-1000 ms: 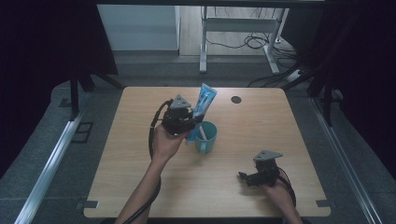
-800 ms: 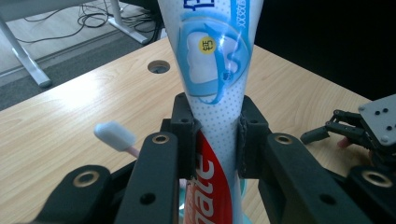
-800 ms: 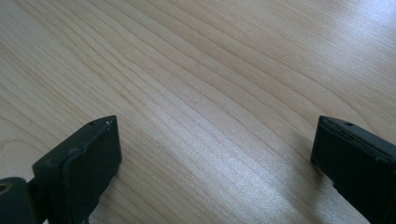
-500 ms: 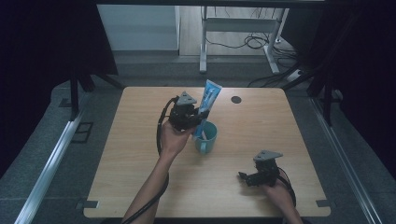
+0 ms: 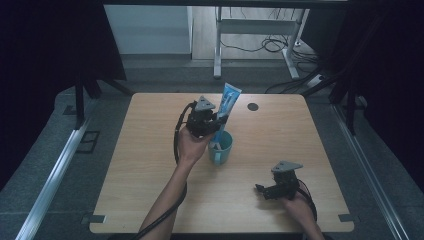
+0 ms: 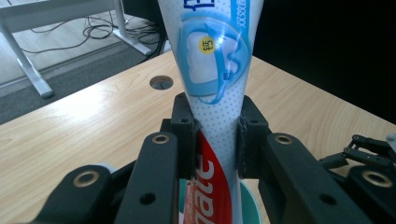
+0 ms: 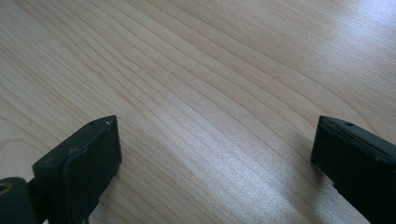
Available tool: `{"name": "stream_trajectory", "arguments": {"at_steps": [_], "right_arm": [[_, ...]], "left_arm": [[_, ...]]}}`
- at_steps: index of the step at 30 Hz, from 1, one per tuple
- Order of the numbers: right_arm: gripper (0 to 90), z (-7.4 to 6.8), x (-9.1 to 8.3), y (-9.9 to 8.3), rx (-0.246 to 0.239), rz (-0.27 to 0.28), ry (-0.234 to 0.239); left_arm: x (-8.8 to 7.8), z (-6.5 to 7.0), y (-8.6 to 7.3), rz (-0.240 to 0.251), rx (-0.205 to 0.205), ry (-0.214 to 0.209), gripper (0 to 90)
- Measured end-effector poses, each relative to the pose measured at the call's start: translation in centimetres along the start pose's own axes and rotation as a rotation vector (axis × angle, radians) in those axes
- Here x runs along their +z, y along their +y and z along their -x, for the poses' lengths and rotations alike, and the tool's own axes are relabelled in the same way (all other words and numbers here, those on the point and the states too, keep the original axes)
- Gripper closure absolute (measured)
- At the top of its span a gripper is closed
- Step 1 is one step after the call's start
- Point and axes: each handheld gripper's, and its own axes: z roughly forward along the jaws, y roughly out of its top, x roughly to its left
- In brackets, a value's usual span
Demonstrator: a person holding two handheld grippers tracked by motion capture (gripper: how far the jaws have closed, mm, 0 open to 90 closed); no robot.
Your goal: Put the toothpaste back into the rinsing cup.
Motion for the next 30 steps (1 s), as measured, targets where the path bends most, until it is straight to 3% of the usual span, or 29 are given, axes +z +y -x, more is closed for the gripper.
{"name": "stream_trajectory", "arguments": {"at_steps": [11, 30], "right_arm": [[1.2, 0.0, 0.0, 0.0, 0.0, 0.001, 0.001], [1.2, 0.0, 0.0, 0.0, 0.002, 0.002, 0.001]], "left_arm": [[1.2, 0.2, -0.6, 0.005, 0.008, 0.019, 73.4], [2.6, 0.3, -3.0, 0.005, -0.026, 0.038, 72.9]]}}
